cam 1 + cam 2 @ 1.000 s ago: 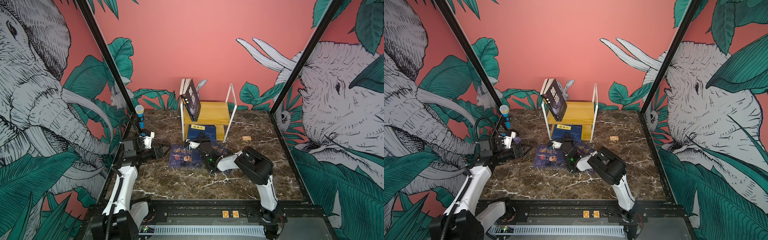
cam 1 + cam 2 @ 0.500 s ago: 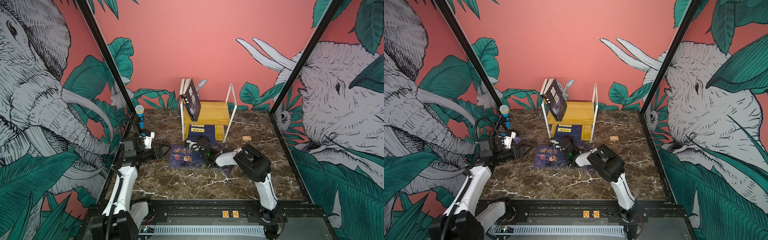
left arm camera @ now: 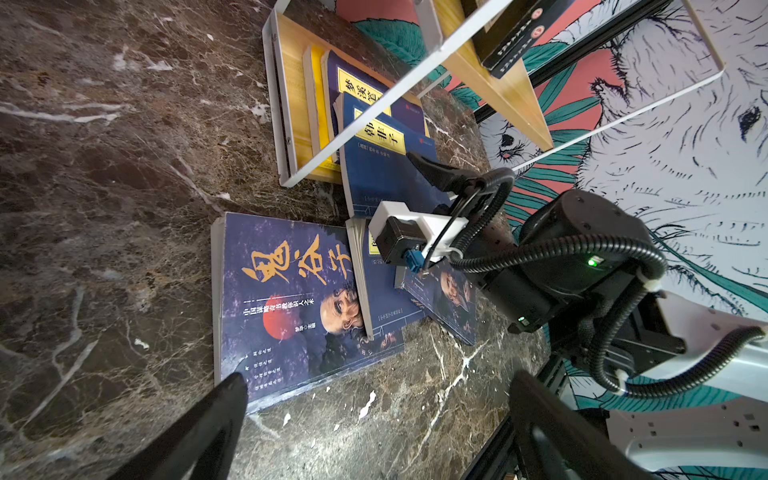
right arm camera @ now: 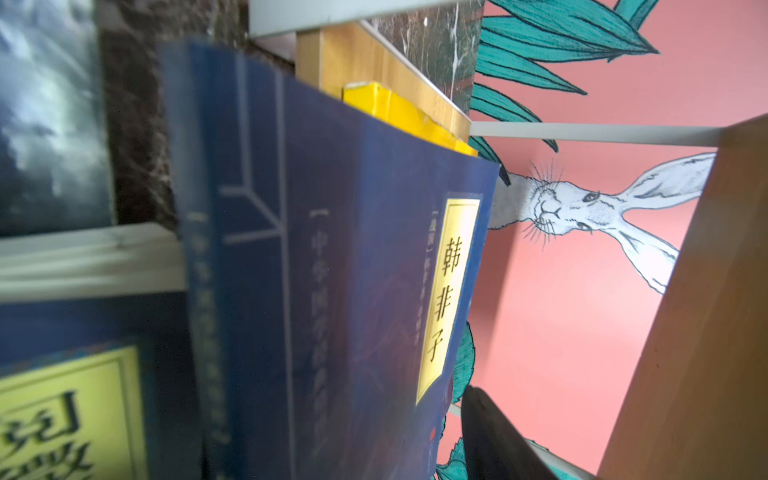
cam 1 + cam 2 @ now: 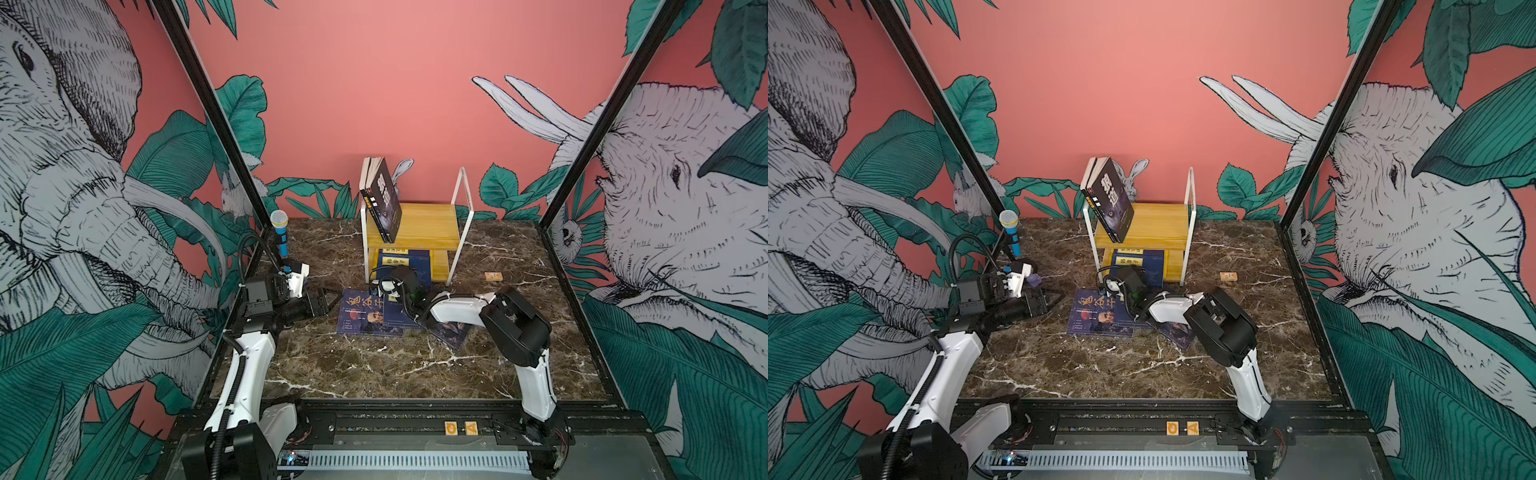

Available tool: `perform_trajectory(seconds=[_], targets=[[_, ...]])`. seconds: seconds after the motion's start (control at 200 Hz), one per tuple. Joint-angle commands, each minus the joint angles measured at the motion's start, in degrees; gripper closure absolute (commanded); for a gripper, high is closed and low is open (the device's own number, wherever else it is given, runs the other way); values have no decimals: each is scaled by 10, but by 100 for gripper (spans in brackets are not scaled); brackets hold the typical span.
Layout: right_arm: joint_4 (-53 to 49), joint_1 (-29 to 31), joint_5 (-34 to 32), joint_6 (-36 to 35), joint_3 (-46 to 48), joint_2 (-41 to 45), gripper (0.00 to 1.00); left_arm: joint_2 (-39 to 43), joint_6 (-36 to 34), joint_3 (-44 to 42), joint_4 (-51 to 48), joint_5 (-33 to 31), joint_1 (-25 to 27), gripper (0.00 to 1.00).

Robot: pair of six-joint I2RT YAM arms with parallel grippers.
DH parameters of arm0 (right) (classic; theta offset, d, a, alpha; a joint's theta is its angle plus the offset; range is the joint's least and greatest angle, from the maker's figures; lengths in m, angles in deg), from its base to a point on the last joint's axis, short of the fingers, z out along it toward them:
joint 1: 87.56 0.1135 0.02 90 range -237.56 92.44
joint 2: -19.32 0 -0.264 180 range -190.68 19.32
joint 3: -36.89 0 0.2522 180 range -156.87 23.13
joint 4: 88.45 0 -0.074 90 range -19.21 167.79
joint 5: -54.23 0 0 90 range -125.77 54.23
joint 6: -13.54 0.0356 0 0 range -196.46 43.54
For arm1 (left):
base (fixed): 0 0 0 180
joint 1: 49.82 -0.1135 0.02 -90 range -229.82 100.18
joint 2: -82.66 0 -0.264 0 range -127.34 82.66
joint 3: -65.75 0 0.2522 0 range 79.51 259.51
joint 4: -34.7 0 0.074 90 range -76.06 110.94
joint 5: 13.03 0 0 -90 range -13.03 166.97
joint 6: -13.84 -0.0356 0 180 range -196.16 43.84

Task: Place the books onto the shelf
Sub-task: 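Lower the blue book into the lower shelf beside the yellow book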

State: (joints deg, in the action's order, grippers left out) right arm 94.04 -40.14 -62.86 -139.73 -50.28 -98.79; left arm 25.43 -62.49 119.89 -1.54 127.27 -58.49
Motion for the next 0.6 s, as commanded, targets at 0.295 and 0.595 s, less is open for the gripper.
perform_trajectory(seconds=[0.295,0.595], targets=[[-129,-27,43,30,-115,-21,36,10,-9,13,-4,8,3,1],[-212,-29,72,53,-148,-26,33,8,-11,18,-12,7,3,1]])
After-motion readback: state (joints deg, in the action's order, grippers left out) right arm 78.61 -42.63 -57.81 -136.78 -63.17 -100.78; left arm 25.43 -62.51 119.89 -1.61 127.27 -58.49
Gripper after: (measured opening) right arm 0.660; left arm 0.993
